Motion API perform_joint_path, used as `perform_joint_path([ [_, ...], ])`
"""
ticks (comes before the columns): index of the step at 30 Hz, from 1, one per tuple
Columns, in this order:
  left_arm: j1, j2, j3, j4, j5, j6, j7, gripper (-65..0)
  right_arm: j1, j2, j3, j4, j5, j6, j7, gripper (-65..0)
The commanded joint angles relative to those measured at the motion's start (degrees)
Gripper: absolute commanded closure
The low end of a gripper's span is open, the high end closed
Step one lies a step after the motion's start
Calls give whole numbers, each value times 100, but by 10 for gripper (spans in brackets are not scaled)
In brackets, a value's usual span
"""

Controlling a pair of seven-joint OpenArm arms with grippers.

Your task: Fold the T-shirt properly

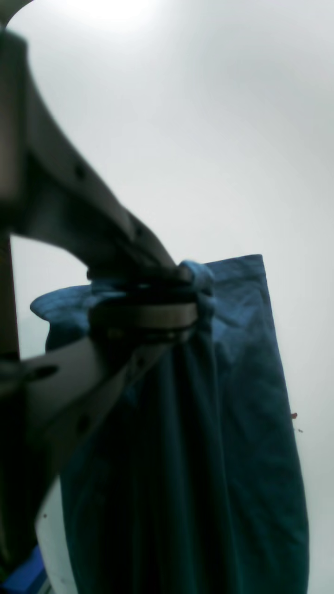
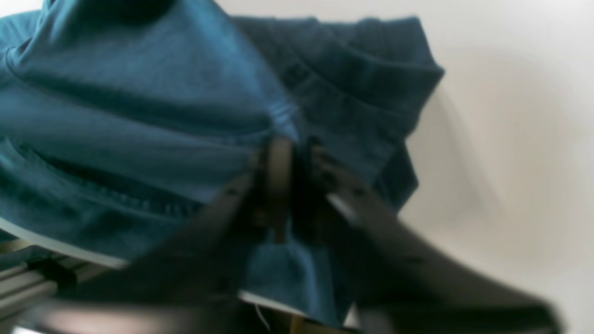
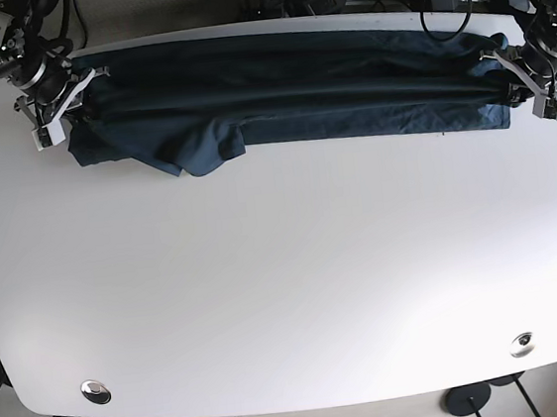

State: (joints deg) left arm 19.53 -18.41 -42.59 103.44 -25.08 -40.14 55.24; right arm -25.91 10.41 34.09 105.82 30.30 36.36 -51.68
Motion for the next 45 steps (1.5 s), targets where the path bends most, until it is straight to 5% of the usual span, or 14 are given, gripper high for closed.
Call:
perform_joint_path([
  [1, 12, -115, -44, 105, -11, 14, 27, -272, -95, 88, 51, 306, 104, 26, 91, -311],
  [2, 12, -115, -44, 131, -11, 45, 27, -365, -139, 18, 51, 570, 104, 26, 91, -425],
  [4, 12, -141, -36, 157, -28, 256, 27, -397, -182, -123, 51, 877, 104, 26, 91, -514],
  [8, -305, -255, -36, 412, -63, 256, 36, -385, 152, -149, -2, 965, 341, 34, 74, -515],
  [19, -480, -71, 1169, 105, -11, 309, 10, -383, 1883, 255, -1848, -714, 323, -27, -164, -514],
  [21, -480, -9, 1169, -133, -11, 309, 10, -383, 1910, 264, -1962, -1022, 323, -27, -155, -441],
  [25, -480, -35, 1195, -678, -11, 309, 1, -383, 1989, 220, -1954, -1277, 323, -27, -58, -33],
  [28, -498, -44, 1195, -986, 16, 309, -228, -383, 1936, 220, -1927, -1127, 323, -27, 47, -17],
  [33, -507, 0, 1204, -1267, 842, 273, -377, -383, 1356, 53, -1409, -63, 359, -27, 21, -17],
  [37, -507, -27, 1204, -1381, 912, 273, -377, -383, 820, -26, -1198, 429, 341, -27, 21, -21],
  [39, -507, -35, 1204, -1381, 921, 273, -377, -383, 846, -26, -1198, 385, 332, -27, 21, -65],
  [44, -507, -35, 1204, -1372, 921, 273, -377, -383, 1224, 9, -1242, -116, 323, -27, 21, -484],
  [45, -507, -35, 1204, -1364, 921, 273, -377, -383, 1365, 18, -1242, -283, 323, -27, 21, -528],
])
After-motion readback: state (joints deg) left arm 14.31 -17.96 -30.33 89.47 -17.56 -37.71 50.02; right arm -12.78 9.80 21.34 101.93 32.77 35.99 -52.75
